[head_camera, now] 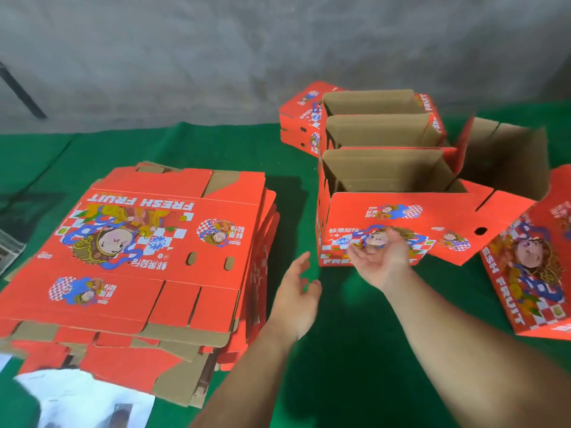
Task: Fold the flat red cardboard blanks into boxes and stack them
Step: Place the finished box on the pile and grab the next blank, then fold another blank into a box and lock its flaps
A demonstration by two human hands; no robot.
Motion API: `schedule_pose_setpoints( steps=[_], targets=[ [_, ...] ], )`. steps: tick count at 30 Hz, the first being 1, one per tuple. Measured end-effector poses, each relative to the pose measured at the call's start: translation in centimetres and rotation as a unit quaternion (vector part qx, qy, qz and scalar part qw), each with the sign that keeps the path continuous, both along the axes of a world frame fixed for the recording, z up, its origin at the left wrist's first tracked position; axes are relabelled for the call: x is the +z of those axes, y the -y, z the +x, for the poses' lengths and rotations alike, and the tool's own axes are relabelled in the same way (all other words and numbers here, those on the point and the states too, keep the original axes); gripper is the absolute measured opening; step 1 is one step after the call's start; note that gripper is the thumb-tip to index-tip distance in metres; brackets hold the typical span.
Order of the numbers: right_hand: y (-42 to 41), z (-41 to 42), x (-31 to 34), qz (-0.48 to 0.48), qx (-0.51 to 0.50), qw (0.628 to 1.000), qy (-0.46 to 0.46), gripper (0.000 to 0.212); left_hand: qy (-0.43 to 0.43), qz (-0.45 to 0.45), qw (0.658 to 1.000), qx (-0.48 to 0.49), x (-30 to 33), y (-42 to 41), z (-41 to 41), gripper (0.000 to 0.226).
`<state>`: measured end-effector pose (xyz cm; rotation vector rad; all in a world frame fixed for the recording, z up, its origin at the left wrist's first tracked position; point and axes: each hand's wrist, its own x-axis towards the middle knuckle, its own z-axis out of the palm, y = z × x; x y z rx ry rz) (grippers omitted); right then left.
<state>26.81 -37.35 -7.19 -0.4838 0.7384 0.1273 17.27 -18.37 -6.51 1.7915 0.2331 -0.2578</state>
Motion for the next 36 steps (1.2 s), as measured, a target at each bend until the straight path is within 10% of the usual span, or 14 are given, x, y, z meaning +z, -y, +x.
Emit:
schedule_pose_setpoints(
  steps=[4,8,14,25,29,36],
  targets=[
    [-1.5,2.0,-0.1,-0.055,0.051,0.997,-0.001,0.018,0.099,0.091,0.991,-0.018,1.8,-1.2,1.0,0.046],
    [-5.2,0.9,0.7,-0.148,0.117,0.981,-0.043,0.037,0.286,0.308,0.906,0.04,3.6,-5.2,2.3,0.038],
    [-14.0,-5.2,3.4,-0.23,0.332,0.914,0.036,0.014,-0.015,0.52,0.853,-0.042,2.8,-8.6,0.9,0.074],
    [-9.2,-10.4,5.1,-0.374,0.2,0.905,-0.008,0.018,0.271,0.331,0.904,0.024,4.3,-7.5,-9.2,0.047],
    [-2.9,-14.5,5.0,-0.376,0.076,0.92,-0.082,0.017,0.157,0.307,0.912,0.223,4.0,-13.5,-8.5,0.068],
    [2.9,-19.0,5.9,-0.362,0.01,0.931,-0.038,0.022,0.135,0.104,0.968,0.183,4.9,-12.3,-9.3,0.058]
  ],
)
